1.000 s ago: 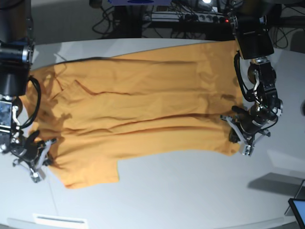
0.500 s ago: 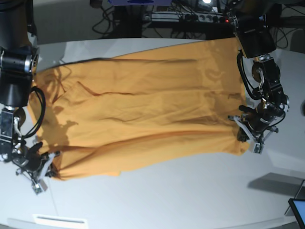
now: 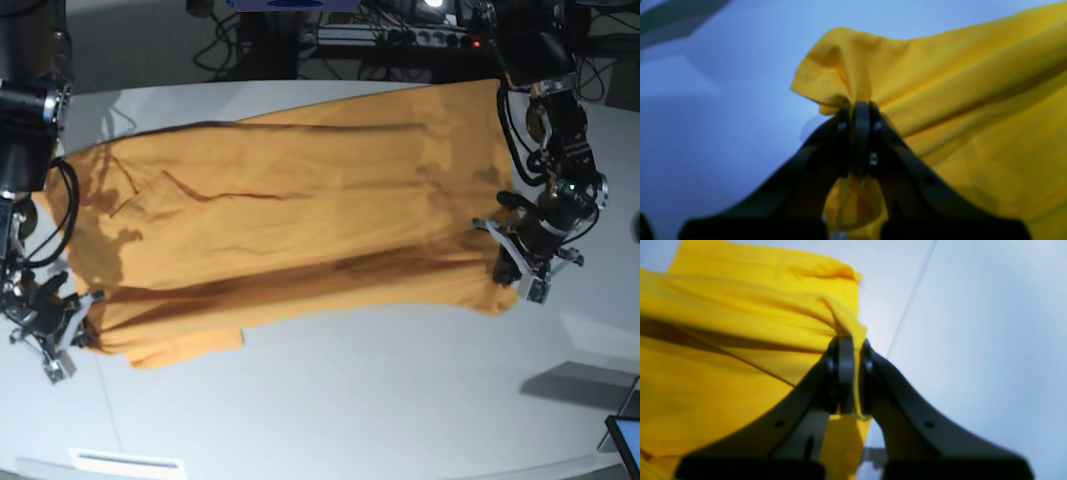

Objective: Fold the T-shirt properly
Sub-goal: 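Pull the folded side with both grippers toward the shirt's collar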

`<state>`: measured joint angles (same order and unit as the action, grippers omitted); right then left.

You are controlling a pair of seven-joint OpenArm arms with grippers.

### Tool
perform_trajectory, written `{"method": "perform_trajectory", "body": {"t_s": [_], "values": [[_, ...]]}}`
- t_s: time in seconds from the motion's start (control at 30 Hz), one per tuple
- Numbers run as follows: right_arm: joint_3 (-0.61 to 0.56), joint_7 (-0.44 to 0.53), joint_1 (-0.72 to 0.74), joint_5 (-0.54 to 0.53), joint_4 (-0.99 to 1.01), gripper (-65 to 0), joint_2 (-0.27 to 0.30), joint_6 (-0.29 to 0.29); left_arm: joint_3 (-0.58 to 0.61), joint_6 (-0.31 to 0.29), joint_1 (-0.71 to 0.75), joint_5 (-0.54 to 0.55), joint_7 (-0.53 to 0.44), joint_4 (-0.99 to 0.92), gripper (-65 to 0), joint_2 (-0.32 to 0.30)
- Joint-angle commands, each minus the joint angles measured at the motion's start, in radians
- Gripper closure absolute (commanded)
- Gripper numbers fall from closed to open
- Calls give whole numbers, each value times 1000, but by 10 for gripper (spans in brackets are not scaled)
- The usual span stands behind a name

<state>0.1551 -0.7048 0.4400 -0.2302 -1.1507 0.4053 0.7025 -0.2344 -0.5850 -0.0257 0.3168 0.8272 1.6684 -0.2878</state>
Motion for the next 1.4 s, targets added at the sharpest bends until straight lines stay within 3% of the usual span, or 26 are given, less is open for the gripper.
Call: {"method": "perform_trajectory", "body": {"t_s": [0.0, 0.33, 0.63, 0.77, 1.17, 1.37], "values": [[7, 18, 18, -18, -38, -15, 25, -4, -9, 1, 4, 15, 5, 48, 0, -17], [8, 6, -109, -19, -133, -15, 48, -4, -9, 1, 238, 29, 51, 281, 0, -15], [39, 7, -120, -21, -130, -15, 48, -4, -50, 1, 418, 144, 48, 318, 0, -14], [39, 7, -135, -21, -131, -15, 48, -4, -58, 1, 465, 196, 48, 318, 0, -21], [41, -9, -212, -21, -229, -13, 51, -4, -47, 1, 542, 196, 53, 312, 0, -26], [41, -22, -234, -15, -219, -15, 53, -4, 25, 1, 536, 190, 51, 209, 0, -81]]}}
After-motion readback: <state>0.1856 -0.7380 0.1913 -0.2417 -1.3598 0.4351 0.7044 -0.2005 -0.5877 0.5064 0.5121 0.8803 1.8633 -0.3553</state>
